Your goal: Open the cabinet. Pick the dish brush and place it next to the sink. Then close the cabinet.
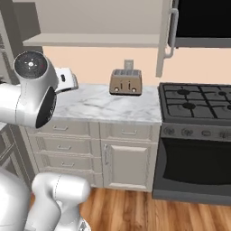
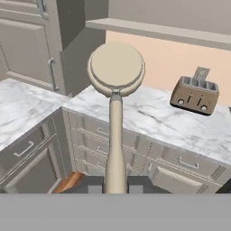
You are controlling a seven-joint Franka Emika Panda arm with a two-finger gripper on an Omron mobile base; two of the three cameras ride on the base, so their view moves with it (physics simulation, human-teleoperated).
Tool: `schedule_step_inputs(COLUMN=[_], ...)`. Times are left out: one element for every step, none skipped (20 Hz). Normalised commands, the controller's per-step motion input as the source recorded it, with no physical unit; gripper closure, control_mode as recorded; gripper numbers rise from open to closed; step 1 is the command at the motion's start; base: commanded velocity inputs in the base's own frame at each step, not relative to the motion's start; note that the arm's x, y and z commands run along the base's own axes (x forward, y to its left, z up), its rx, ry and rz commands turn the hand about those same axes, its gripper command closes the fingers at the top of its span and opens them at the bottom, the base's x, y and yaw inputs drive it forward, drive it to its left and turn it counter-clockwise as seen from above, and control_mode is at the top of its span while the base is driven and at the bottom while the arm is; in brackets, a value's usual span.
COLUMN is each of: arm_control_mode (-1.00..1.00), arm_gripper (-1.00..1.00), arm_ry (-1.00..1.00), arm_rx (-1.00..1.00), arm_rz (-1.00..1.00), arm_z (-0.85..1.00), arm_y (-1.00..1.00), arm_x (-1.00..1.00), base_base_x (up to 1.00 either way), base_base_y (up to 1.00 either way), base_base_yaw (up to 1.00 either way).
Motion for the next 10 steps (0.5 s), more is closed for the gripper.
schedule_step_inputs(arm_control_mode=[1.0,1.0,1.0,1.0,1.0,1.0,1.0,1.0,1.0,1.0], arm_gripper=[1.0,1.0,1.0,1.0,1.0,1.0,1.0,1.0,1.0,1.0], arm_ry=[0.0,0.0,0.0,0.0,0.0,0.0,0.0,0.0,0.0,0.0], arm_rx=[0.0,0.0,0.0,0.0,0.0,0.0,0.0,0.0,0.0,0.0], arm_rz=[0.0,0.0,0.0,0.0,0.0,0.0,0.0,0.0,0.0,0.0], arm_z=[0.0,0.0,0.0,0.0,0.0,0.0,0.0,0.0,0.0,0.0], arm_y=[0.0,0.0,0.0,0.0,0.0,0.0,0.0,0.0,0.0,0.0], arm_x=[0.0,0.0,0.0,0.0,0.0,0.0,0.0,0.0,0.0,0.0], base_base_x=[-0.03,0.0,-0.06,-0.17,-0.12,-0.15,-0.26,-0.27,-0.28,-0.24], base_base_y=[-0.05,-0.29,-0.2,0.0,0.0,0.0,-0.04,-0.24,-0.42,-0.54], base_base_yaw=[-0.21,-0.18,-0.18,-0.16,-0.1,0.0,0.2,0.33,0.35,0.35])
